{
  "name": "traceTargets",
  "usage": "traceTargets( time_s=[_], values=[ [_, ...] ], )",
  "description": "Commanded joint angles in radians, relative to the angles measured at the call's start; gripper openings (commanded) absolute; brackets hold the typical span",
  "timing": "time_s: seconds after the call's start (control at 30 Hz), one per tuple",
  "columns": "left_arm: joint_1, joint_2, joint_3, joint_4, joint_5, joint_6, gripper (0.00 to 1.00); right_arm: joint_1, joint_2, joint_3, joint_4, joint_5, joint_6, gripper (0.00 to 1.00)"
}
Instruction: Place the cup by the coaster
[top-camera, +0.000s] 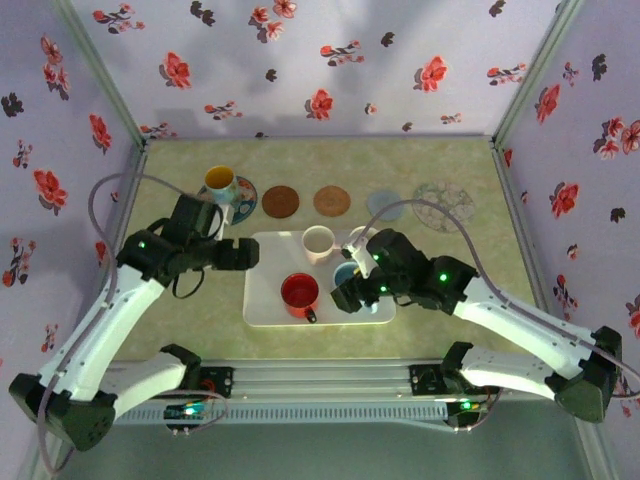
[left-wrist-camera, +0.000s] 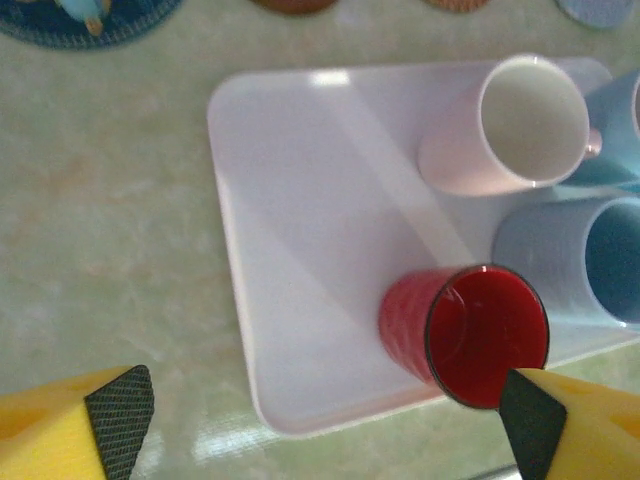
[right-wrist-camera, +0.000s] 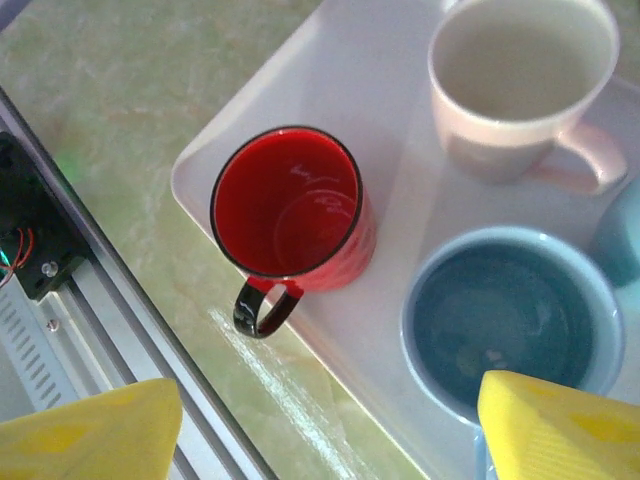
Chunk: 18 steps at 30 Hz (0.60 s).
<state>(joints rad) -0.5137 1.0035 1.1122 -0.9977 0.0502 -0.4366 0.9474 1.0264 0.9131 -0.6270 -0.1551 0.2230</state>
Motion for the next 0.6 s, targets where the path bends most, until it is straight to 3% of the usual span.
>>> traceTargets(
  time_s=[0.0, 0.27, 0.57],
  values=[
    [-0.037, -0.066, -0.083, 0.043, 0.058, -0.126, 0.85, 0.017, -0.016, -0.026, 0.003, 0.049, 0.059, 0.73],
    [-0.096, -0.143, -0.273, 0.166, 0.096, -0.261, 0.60, 0.021, 0.021, -0.052, 0.030, 0.054, 0.098, 0.54],
    [-0.161, -0.047, -0.379, 0.308, 0.124, -0.313, 0.38, 0.027, 0.094, -0.049, 0.048, 0.024, 0.114, 0.27]
  ],
)
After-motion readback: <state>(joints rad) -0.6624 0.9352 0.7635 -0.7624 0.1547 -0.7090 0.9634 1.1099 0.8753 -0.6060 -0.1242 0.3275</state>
